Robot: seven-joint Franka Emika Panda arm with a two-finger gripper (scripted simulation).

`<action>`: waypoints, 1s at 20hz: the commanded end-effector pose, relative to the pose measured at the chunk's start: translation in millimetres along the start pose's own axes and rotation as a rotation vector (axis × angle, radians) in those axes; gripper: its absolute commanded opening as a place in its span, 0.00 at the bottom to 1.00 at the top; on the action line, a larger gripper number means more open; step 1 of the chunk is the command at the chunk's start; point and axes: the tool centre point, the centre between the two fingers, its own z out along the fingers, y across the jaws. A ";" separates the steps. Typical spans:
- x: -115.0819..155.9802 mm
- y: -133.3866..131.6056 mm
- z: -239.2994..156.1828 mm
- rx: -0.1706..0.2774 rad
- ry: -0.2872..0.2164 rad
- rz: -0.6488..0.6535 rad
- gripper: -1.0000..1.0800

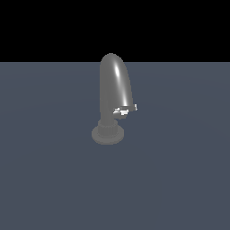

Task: Turn on the faucet by rotating a designated handle.

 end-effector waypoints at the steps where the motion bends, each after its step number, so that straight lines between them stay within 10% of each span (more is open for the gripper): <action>1: 13.0 -4.1 1.7 0.011 -0.048 0.035 0.00; 20: 113.1 -21.3 36.1 0.105 -0.430 0.305 0.00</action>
